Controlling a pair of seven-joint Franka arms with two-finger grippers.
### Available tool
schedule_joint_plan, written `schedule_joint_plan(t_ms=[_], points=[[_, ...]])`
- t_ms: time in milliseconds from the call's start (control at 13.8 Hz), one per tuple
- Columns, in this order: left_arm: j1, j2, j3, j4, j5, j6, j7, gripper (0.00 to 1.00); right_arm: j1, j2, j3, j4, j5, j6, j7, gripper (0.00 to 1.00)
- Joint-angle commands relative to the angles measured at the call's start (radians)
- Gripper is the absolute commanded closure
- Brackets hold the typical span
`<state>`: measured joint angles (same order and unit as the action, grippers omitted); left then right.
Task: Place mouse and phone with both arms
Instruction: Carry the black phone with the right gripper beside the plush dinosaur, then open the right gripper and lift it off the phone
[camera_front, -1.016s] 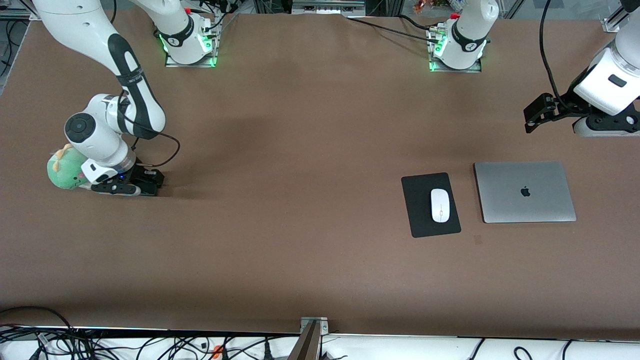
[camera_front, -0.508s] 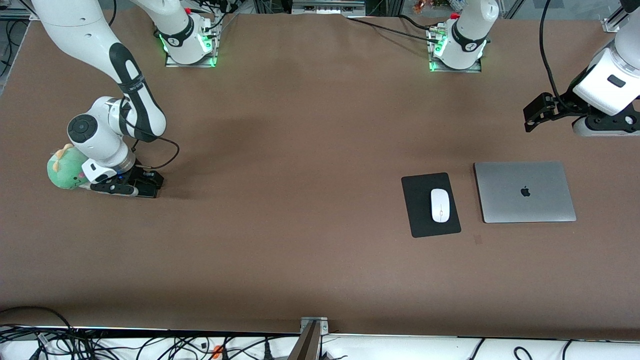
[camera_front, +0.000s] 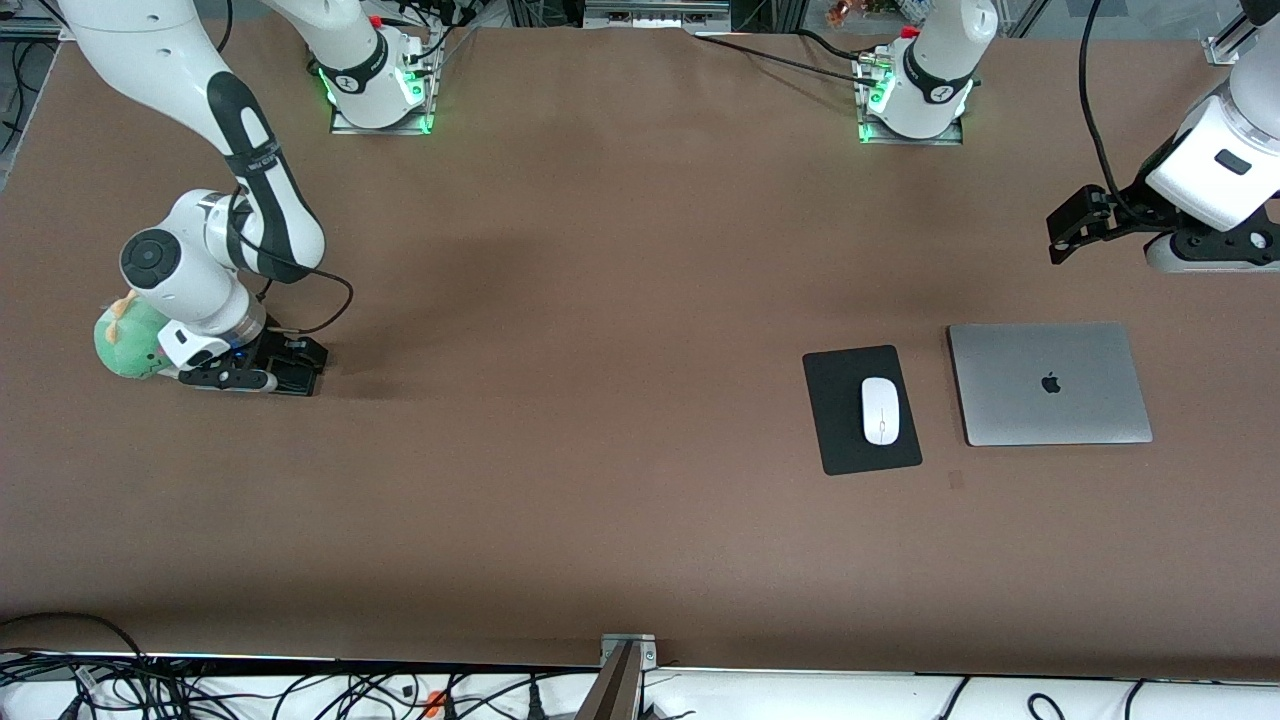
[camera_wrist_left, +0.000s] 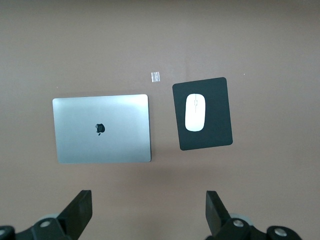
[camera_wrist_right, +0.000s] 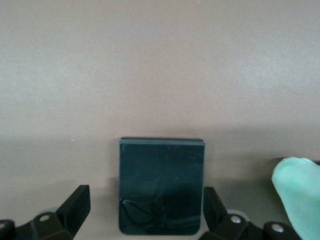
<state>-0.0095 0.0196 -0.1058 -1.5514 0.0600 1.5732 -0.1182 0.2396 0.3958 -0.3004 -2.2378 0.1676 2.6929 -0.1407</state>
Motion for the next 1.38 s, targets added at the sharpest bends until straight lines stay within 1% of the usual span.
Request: schedule_joint_plan(t_ms=[0,290,435,508,653,944,1016,1089,1161,1234,1306], points=[[0.002,0.011,-0.002,0.031,-0.014,-0.022,0.006,0.00,-0.003,-0.107,0.007,-0.011,0.026,-0.103,-0.022,0.00],[0.002,0.011,-0.002,0.031,-0.014,-0.022,0.006,0.00,0.000,-0.273,0.007,0.000,0.026,-0.299,-0.013,0.00],[0.002,0.011,-0.002,0.031,-0.014,-0.022,0.006,0.00,0.000,-0.354,0.007,0.029,0.023,-0.425,-0.017,0.00],[0.002,0.011,-0.002,0.031,-0.014,-0.022,0.006,0.00,0.000,-0.379,0.006,0.061,0.023,-0.500,-0.017,0.00],[0.002,0.011,-0.002,0.031,-0.014,-0.022,0.006,0.00,0.000,-0.390,0.004,0.145,0.020,-0.631,0.009,0.00],[0.002,0.010,-0.002,0.031,-0.014,-0.022,0.006,0.00,-0.006,-0.390,0.018,0.302,-0.002,-0.835,0.084,0.00],[0.002,0.011,-0.002,0.031,-0.014,-0.022,0.006,0.00,-0.037,-0.391,0.059,0.347,-0.032,-0.897,0.104,0.00],[0.002,0.011,-0.002,0.031,-0.014,-0.022,0.006,0.00,-0.110,-0.391,0.140,0.406,-0.074,-0.974,0.136,0.00],[0.002,0.011,-0.002,0.031,-0.014,-0.022,0.006,0.00,-0.188,-0.391,0.237,0.467,-0.103,-1.054,0.170,0.00],[0.002,0.011,-0.002,0.031,-0.014,-0.022,0.006,0.00,-0.228,-0.393,0.291,0.516,-0.124,-1.118,0.197,0.00],[0.002,0.011,-0.002,0.031,-0.014,-0.022,0.006,0.00,-0.232,-0.405,0.299,0.556,-0.144,-1.171,0.213,0.00]])
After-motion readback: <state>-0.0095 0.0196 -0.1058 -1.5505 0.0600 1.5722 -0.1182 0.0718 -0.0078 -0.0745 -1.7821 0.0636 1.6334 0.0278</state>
